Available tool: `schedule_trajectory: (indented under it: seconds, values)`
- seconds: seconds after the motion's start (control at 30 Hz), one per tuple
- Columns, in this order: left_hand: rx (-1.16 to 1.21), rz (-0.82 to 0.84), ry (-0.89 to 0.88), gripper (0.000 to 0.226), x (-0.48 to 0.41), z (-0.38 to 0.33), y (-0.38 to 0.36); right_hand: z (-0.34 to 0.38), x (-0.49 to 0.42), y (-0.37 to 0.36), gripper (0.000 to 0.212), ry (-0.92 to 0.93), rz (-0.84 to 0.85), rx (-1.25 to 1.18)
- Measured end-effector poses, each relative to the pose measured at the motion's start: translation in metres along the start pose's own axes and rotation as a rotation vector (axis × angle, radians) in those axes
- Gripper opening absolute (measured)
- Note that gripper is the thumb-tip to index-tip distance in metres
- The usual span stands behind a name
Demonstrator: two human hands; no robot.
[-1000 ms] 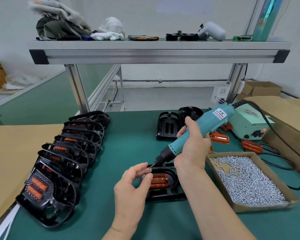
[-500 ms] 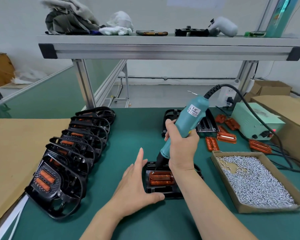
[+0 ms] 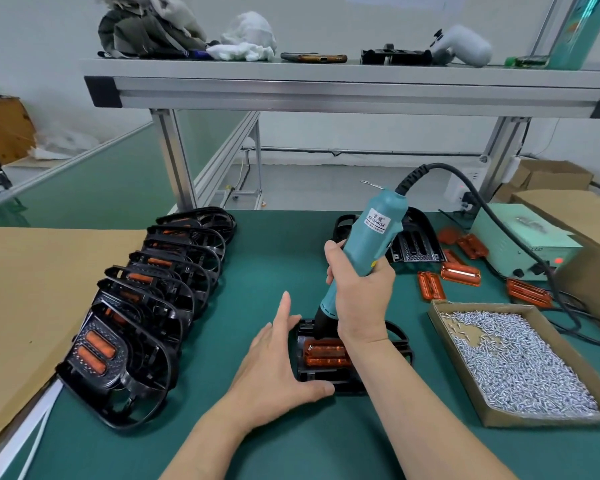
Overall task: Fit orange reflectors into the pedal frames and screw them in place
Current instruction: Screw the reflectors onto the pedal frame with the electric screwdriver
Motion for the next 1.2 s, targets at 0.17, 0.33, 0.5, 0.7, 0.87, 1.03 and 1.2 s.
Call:
schedule_trajectory:
  seconds: [0.17,0.33,0.5,0.7,0.87,1.03,1.2]
  values:
    - [0.004,-0.005,-0.006,0.142,-0.001,0.0,0.001,-0.002,0.0,-0.005,0.019,0.015,0.035,0.034]
    - [-0.002,-0.001,-0.033,0.142,0.0,0.0,0.001,-0.002,0.001,-0.015,0.027,0.046,0.123,0.081]
    - [-0.017,0.011,-0.046,0.142,-0.001,-0.003,0.002,-0.003,0.004,-0.019,0.025,0.049,0.149,0.098]
    - [-0.021,0.024,-0.034,0.142,0.001,-0.005,0.003,-0.003,0.005,-0.017,0.025,0.056,0.154,0.11]
    - [-0.037,0.028,-0.025,0.143,0.0,-0.005,0.003,-0.003,0.005,-0.018,0.025,0.06,0.161,0.119]
    - [-0.038,0.023,-0.027,0.143,0.0,-0.004,0.003,-0.006,0.005,-0.019,0.035,0.044,0.175,0.115]
    - [-0.035,0.019,-0.038,0.144,0.0,-0.003,0.003,-0.008,0.005,-0.021,0.037,0.025,0.179,0.13]
Point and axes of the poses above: each hand's wrist, its own x-axis away from the middle knuckle, its own y-axis out of the back of the hand, z = x × y, the point moved 6 cm from there along -x, towards the middle knuckle, and after that the axes turned 10 degrees about z, right-handed, at the moved point
